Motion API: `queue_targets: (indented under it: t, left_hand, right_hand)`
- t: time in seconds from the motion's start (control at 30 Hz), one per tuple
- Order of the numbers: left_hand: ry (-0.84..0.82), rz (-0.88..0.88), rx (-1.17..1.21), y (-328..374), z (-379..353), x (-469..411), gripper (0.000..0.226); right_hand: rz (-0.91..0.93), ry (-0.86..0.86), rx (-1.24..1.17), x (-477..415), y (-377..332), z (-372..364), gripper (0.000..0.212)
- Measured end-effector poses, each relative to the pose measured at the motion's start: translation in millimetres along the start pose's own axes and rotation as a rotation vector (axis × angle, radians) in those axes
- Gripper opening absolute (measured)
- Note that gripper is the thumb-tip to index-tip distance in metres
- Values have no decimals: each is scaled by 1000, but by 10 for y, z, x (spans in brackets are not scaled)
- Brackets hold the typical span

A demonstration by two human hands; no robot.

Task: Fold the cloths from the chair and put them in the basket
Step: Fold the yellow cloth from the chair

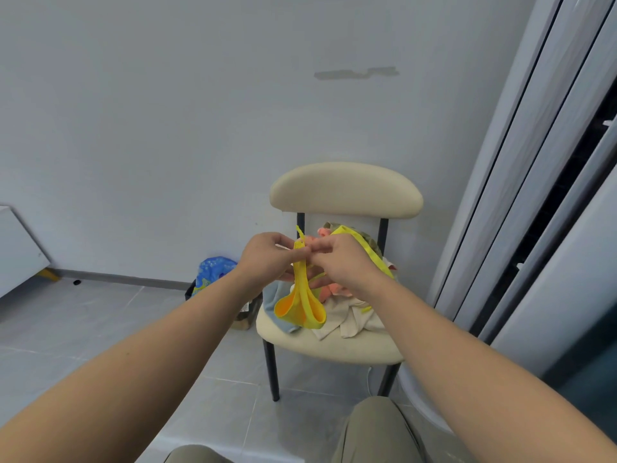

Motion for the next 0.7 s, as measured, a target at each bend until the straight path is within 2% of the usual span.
queue_targets:
  t: [0.1, 0.2, 0.3, 0.57, 0.7]
  left_hand:
    - [-31, -48, -31, 7, 7, -1, 9]
    - [-61, -88, -84, -6, 2, -20, 9]
    - [-80, -90, -77, -20, -9, -38, 12]
    - [-121, -96, -55, -12, -37, -38, 13]
    - [-151, -119, -53, -4, -45, -43, 11]
  right_hand:
    - [22, 110, 10, -75, 88, 40, 22]
    - [132, 194, 166, -112, 134, 89, 34]
    - [166, 144, 187, -115, 144, 94, 43]
    - [170, 67, 163, -89, 154, 127, 49]
    - [156, 26, 124, -81, 156, 127, 44]
Point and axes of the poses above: each hand's wrist, its own x-axis away from the middle knuckle, its own z-axis out of the back of the hand, y = z × x, the point moved 2 cm from there along -x, towards the middle knuckle, and after that the axes turned 4 degrees about -z, right-handed, at the moved point
